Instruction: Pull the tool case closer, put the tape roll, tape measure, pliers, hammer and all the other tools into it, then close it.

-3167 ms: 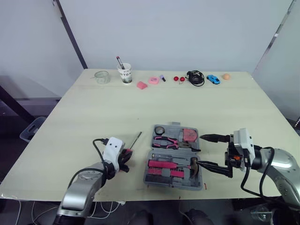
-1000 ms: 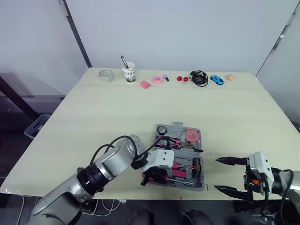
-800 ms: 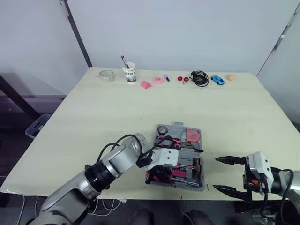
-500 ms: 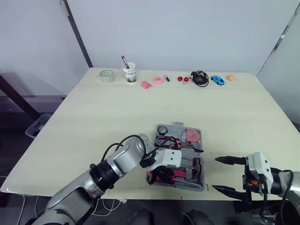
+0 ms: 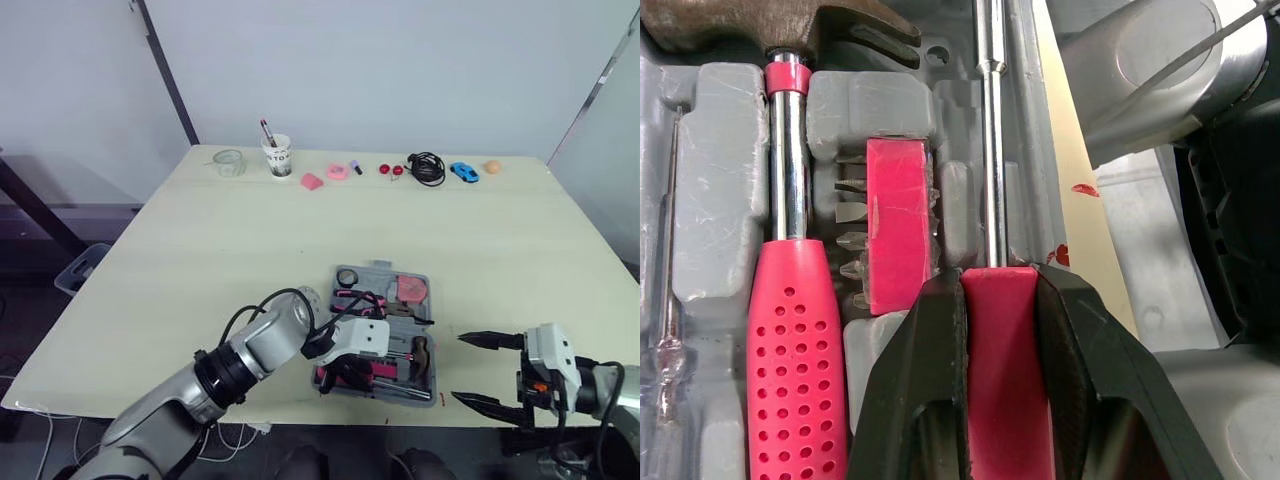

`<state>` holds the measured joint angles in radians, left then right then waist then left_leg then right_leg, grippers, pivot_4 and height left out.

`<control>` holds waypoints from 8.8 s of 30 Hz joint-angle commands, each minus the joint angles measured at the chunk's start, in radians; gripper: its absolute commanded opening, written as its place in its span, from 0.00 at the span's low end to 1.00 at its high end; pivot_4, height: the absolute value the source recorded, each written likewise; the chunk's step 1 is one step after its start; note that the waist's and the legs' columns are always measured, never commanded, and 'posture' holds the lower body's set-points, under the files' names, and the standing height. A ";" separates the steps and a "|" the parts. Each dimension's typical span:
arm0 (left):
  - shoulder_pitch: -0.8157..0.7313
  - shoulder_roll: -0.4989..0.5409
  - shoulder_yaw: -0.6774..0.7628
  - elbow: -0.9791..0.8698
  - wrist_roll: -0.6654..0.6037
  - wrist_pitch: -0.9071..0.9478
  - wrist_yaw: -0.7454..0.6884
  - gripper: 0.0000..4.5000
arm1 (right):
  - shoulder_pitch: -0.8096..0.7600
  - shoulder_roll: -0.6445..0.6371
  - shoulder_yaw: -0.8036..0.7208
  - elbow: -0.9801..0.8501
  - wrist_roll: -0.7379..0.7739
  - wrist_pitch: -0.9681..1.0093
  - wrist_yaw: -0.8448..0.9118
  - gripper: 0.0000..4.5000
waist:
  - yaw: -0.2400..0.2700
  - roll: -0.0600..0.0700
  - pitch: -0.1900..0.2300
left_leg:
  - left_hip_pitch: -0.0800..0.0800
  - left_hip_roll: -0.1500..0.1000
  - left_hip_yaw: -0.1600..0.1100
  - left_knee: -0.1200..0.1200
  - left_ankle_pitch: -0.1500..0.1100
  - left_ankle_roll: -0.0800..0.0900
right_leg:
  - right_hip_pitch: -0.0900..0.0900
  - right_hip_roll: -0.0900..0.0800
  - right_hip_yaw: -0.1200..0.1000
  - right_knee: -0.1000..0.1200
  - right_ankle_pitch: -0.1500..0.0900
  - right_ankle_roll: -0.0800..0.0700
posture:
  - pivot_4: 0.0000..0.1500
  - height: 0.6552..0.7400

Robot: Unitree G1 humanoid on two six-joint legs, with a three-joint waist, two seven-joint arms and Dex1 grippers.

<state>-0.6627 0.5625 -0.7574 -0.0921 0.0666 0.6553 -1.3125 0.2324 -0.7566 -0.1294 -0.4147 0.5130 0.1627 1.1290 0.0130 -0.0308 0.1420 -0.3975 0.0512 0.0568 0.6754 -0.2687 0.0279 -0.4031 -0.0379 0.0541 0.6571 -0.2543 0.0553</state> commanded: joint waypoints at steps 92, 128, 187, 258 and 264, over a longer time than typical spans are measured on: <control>0.048 -0.029 0.336 0.086 -0.263 -0.354 -0.069 0.86 | -0.018 0.039 0.034 0.042 -0.047 -0.087 -0.024 1.00 | 0.000 0.002 0.000 | -0.001 -0.002 -0.007 0.000 0.000 0.000 | 0.002 0.003 0.001 0.000 0.000 0.001 | 1.00 1.00; 0.194 -0.119 0.259 0.486 -0.099 -0.767 -0.093 0.03 | -0.040 0.039 0.043 0.091 -0.064 -0.118 -0.015 1.00 | -0.001 0.003 -0.001 | 0.001 -0.002 -0.007 0.001 0.000 0.000 | 0.005 0.003 0.000 -0.001 0.000 0.002 | 1.00 1.00; 0.822 0.135 1.087 0.114 -0.490 -0.532 0.269 0.99 | 0.125 0.119 -0.187 0.182 -0.080 -0.090 -0.270 1.00 | -0.019 0.007 0.000 | 0.005 0.004 -0.005 -0.005 0.000 -0.001 | 0.005 -0.003 0.001 -0.006 -0.002 -0.002 | 1.00 1.00; -0.032 -0.160 0.555 1.139 -0.011 -0.899 -0.003 0.00 | -0.523 0.208 0.350 0.718 -0.507 -0.178 -0.169 0.01 | -0.020 0.007 -0.001 | 0.001 -0.002 -0.007 -0.002 0.000 0.000 | 0.005 0.002 -0.002 -0.002 0.001 0.003 | 1.00 1.00; -0.037 -0.175 0.555 1.153 -0.003 -0.904 0.008 0.00 | -0.512 0.213 0.349 0.703 -0.494 -0.178 -0.163 0.01 | -0.020 0.007 -0.001 | 0.001 -0.002 -0.007 -0.002 0.000 0.000 | 0.005 0.002 -0.002 -0.002 0.001 0.003 | 1.00 1.00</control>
<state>-0.7138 0.4168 -0.1640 1.0382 0.0311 -0.2524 -1.3044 -0.2872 -0.5512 0.2183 0.3053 0.0080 -0.0062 0.9554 -0.0068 -0.0237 0.1408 -0.3960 0.0491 0.0500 0.6730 -0.2687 0.0278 -0.3976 -0.0355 0.0526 0.6554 -0.2532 0.0582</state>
